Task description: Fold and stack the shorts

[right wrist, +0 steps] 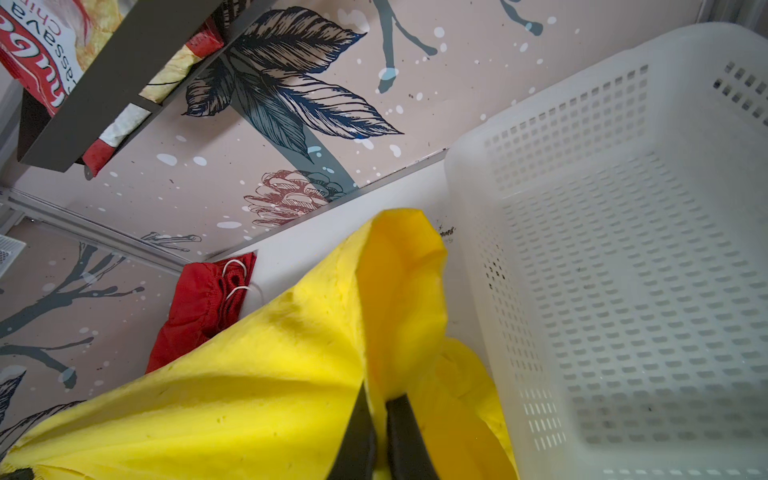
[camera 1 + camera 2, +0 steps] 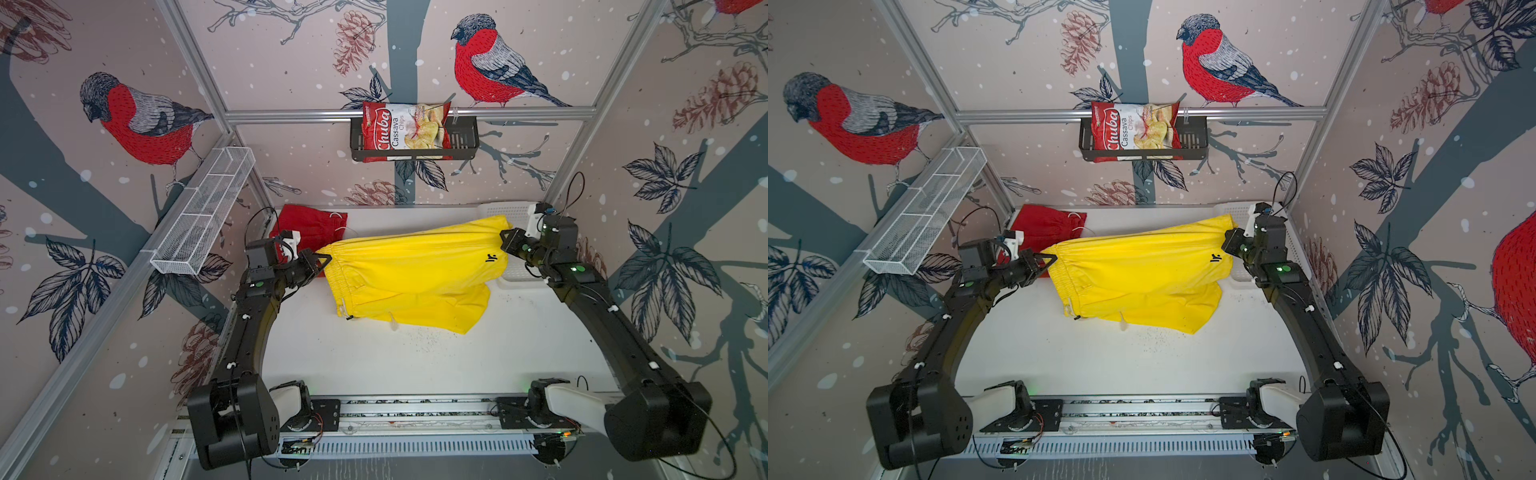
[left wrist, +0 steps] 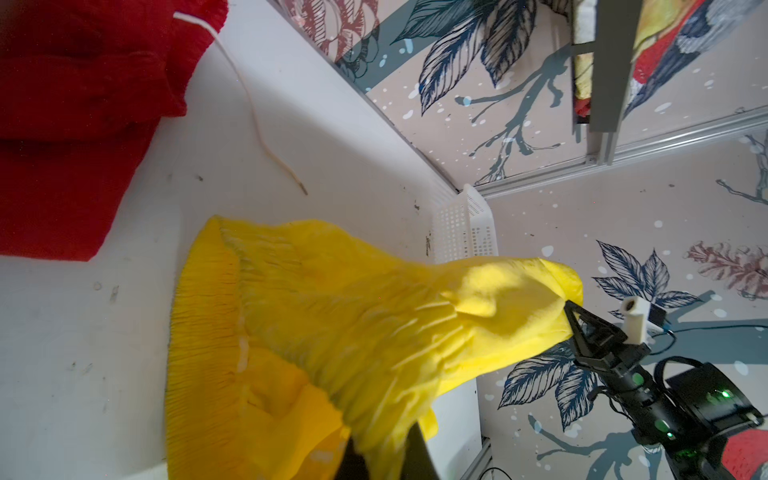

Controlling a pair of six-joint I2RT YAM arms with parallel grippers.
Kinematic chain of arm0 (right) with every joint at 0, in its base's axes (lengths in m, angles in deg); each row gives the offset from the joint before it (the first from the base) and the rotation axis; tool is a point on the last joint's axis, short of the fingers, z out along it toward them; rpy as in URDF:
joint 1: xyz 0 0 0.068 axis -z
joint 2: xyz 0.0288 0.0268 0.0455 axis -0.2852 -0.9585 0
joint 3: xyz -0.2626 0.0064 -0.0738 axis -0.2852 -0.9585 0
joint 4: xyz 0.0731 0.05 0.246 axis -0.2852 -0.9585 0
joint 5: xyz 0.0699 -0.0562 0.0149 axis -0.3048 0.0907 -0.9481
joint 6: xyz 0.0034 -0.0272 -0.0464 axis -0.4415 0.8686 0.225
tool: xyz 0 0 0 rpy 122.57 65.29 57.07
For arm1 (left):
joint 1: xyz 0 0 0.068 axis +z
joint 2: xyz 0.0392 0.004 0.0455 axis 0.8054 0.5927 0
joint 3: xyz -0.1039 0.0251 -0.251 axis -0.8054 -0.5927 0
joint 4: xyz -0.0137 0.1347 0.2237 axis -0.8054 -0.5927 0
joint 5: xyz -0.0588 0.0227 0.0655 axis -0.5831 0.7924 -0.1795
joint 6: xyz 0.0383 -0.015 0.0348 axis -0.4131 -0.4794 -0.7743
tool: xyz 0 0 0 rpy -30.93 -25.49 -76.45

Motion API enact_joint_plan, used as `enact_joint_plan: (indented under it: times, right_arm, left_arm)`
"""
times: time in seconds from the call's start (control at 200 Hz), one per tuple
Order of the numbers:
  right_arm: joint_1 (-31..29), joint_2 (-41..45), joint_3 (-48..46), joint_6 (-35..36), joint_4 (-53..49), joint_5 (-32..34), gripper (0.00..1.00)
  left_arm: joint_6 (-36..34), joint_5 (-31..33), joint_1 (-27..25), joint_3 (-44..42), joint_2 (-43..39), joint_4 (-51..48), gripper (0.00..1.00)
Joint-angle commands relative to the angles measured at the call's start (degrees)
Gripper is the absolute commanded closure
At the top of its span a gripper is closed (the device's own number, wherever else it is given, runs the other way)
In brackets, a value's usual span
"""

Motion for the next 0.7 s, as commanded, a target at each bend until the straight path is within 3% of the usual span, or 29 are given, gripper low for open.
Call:
enact_joint_plan:
  times: [0.0, 0.14, 0.225, 0.37, 0.495, 0.605, 0.695]
  right_arm:
    - [0.3, 0.4, -1.9, -1.4, 1.4, 2.9, 0.89]
    - [-0.7, -1.1, -8.6, -3.3, 4.3, 1.0, 0.87]
    - [-2.4, -3.5, -11.5, -3.9, 4.9, 0.7, 0.91]
    - [-2.7, -3.4, -10.7, -3.7, 4.6, 0.5, 0.95]
    - [-3.6, -0.6, -10.7, -1.9, 3.5, 2.8, 0.9]
    - [-4.4, -1.4, -17.3, -2.2, 3.4, 4.7, 0.9]
    - [-4.6, -3.1, -23.9, -3.5, 6.0, 2.5, 0.84]
  left_arm:
    - [0.1, 5.0, -1.0, -1.0, -1.9, 3.1, 1.0]
    - [0.3, 7.0, -2.0, -7.4, -0.8, 4.0, 1.0]
    - [1.8, 7.3, -5.6, -11.7, 0.9, 7.5, 1.0]
    - [0.9, 7.1, -7.6, -10.5, 1.9, 6.9, 1.0]
    - [-0.8, 13.3, -8.3, -12.3, 0.0, 4.3, 1.0]
    - [-0.1, 18.7, -8.3, -17.4, 0.5, 2.7, 1.0]
    - [2.1, 22.1, -8.3, -21.3, -0.4, 3.9, 1.0]
